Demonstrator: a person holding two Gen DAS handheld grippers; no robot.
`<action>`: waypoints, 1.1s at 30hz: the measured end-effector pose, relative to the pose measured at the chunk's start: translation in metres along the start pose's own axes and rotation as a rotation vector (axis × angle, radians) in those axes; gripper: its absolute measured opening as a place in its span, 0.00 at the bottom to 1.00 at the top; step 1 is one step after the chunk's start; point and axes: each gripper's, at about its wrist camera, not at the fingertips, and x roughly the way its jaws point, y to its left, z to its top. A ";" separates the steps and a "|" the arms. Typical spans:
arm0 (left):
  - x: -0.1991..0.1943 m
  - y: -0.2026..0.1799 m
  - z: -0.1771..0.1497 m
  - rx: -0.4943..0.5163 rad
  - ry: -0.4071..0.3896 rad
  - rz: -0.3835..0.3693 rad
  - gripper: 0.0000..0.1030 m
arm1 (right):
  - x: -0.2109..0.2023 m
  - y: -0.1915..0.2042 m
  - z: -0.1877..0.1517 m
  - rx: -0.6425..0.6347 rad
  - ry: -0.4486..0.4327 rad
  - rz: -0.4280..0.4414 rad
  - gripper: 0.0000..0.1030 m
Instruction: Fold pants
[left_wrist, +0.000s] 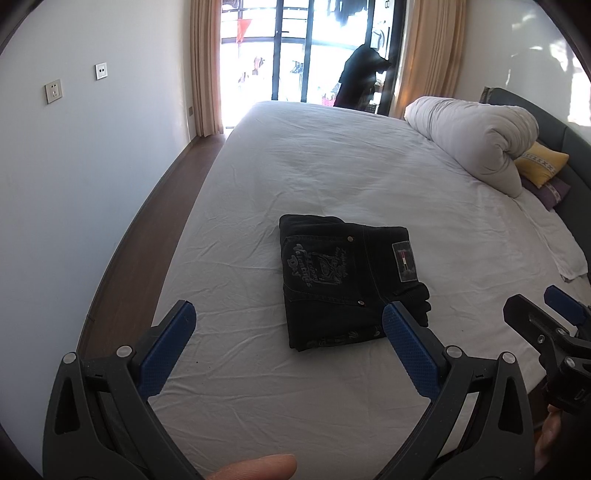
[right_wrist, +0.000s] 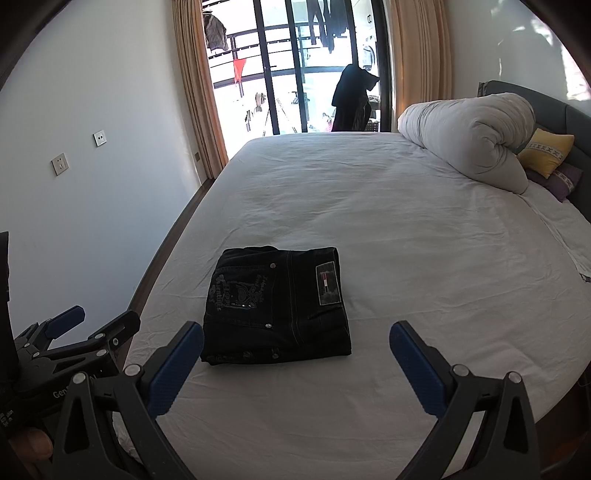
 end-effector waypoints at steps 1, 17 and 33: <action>0.000 0.000 0.000 0.000 0.000 -0.001 1.00 | 0.000 0.000 0.000 0.001 -0.001 0.000 1.00; 0.004 0.000 -0.002 -0.004 0.006 0.001 1.00 | -0.001 -0.001 -0.003 -0.001 0.002 0.000 1.00; 0.013 0.004 -0.006 -0.012 0.027 0.002 1.00 | -0.005 -0.013 -0.015 0.002 0.017 0.008 1.00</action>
